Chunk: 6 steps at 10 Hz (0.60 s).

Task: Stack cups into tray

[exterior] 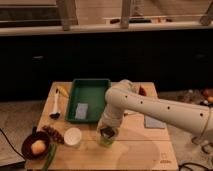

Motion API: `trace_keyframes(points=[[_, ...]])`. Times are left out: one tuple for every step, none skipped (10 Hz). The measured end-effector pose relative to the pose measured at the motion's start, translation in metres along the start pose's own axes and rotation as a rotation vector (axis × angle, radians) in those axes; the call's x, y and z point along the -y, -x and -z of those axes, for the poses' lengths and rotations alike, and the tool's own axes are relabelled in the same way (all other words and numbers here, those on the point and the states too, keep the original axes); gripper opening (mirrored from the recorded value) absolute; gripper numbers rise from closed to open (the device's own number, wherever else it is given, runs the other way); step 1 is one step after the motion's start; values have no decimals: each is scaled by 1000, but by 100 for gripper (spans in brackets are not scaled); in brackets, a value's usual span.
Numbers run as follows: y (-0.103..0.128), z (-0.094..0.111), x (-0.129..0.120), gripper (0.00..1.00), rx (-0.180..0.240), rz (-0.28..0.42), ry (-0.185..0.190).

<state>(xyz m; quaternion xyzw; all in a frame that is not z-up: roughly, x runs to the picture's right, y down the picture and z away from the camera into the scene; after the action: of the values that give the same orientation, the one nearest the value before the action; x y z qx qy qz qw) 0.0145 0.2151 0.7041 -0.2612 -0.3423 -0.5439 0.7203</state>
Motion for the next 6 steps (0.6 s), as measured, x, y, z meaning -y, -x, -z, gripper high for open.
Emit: trace_keyframes(points=[[-1, -2, 0, 2, 3, -3, 2], [-2, -5, -1, 2, 9, -7, 4], [-3, -7, -2, 2, 12, -10, 4], [-3, -11, -3, 2, 19, -11, 6], [-2, -13, -3, 2, 23, -10, 7], [-2, -15, -3, 2, 27, -9, 8]])
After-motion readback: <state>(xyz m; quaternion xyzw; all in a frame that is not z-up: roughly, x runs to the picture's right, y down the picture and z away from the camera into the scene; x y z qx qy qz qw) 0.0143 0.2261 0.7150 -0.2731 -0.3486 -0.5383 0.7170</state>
